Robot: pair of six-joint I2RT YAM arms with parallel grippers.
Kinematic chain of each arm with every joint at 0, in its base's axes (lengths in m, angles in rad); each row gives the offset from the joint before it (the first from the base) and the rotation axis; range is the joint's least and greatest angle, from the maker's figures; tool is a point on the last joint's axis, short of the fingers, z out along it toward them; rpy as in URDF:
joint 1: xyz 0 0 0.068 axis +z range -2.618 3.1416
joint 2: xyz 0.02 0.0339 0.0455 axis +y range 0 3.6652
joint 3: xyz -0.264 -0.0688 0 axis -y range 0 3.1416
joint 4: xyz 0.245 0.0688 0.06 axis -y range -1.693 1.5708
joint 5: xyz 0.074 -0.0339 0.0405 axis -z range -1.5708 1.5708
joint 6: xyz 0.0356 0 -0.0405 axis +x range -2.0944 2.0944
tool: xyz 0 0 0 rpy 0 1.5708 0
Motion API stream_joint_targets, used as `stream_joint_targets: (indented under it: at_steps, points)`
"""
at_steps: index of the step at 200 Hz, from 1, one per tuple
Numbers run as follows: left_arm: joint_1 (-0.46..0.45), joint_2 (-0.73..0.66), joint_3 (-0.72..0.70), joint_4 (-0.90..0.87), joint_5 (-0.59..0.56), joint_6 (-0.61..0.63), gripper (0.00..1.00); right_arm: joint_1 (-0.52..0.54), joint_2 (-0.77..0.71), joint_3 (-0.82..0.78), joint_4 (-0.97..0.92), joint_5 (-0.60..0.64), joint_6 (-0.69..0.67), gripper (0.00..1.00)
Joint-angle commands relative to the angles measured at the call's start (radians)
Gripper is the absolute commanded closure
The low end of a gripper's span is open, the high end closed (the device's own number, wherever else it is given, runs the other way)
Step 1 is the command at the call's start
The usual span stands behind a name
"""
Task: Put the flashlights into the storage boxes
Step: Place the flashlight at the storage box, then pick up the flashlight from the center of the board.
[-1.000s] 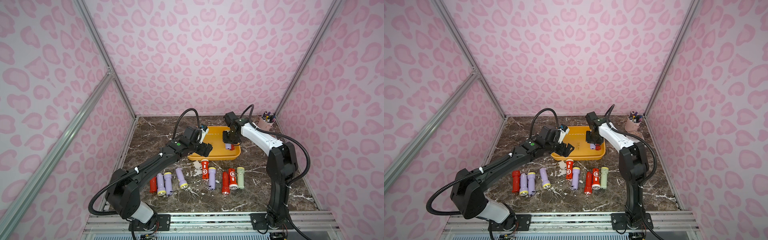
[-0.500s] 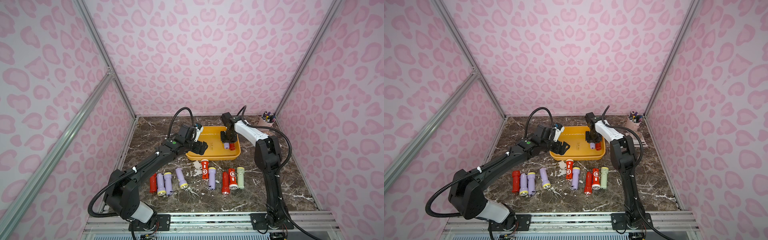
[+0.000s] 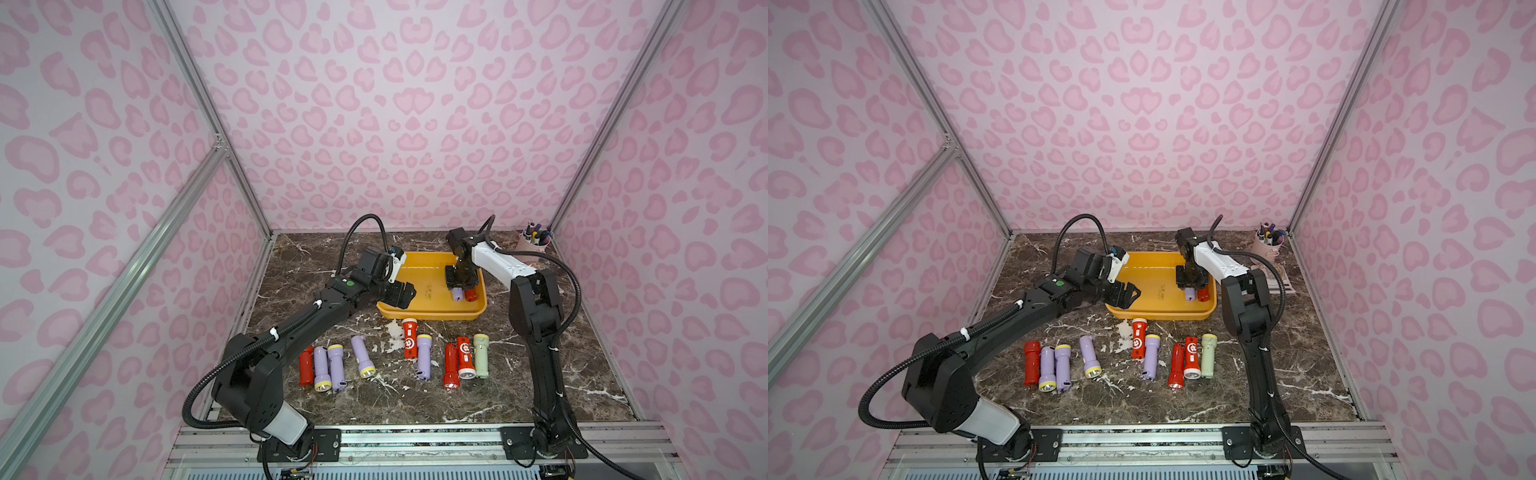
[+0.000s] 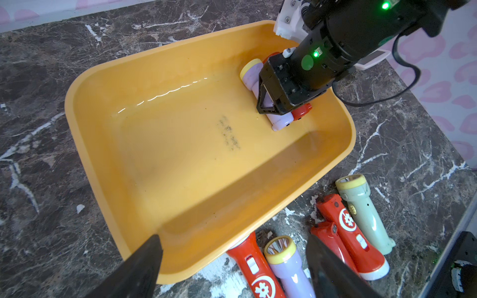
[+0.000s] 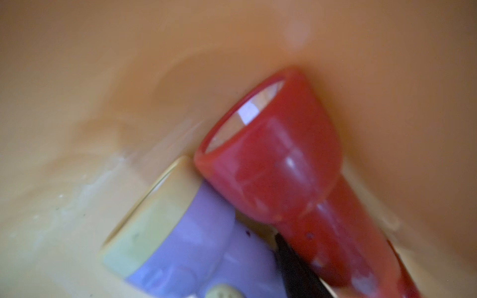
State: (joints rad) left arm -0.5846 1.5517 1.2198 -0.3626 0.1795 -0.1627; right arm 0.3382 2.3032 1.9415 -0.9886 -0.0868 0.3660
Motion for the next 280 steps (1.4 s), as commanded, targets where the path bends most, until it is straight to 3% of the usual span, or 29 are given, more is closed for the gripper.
stream_joint_targets:
  at_steps: [1,71,140,189,236,280]
  points:
    - [0.0,0.002,0.017,0.022,0.011,-0.013,0.11,-0.001,-0.036,-0.005,-0.002,0.001,-0.017,0.46]
    - [-0.004,-0.011,0.022,0.019,0.014,-0.032,0.12,-0.001,-0.293,-0.092,-0.011,-0.002,-0.017,0.41]
    - [-0.152,-0.043,-0.025,0.02,-0.04,-0.071,0.12,0.058,-0.752,-0.774,0.121,-0.05,0.115,0.42]
    - [-0.266,-0.08,-0.097,0.051,-0.103,-0.157,0.12,0.139,-0.975,-1.05,0.156,-0.059,0.214,0.42]
    - [-0.351,-0.116,-0.131,0.027,-0.165,-0.205,0.13,0.164,-1.1,-1.233,0.222,-0.081,0.273,0.42]
    - [-0.38,-0.159,-0.136,-0.01,-0.211,-0.225,0.13,0.165,-1.096,-1.298,0.293,-0.077,0.288,0.43]
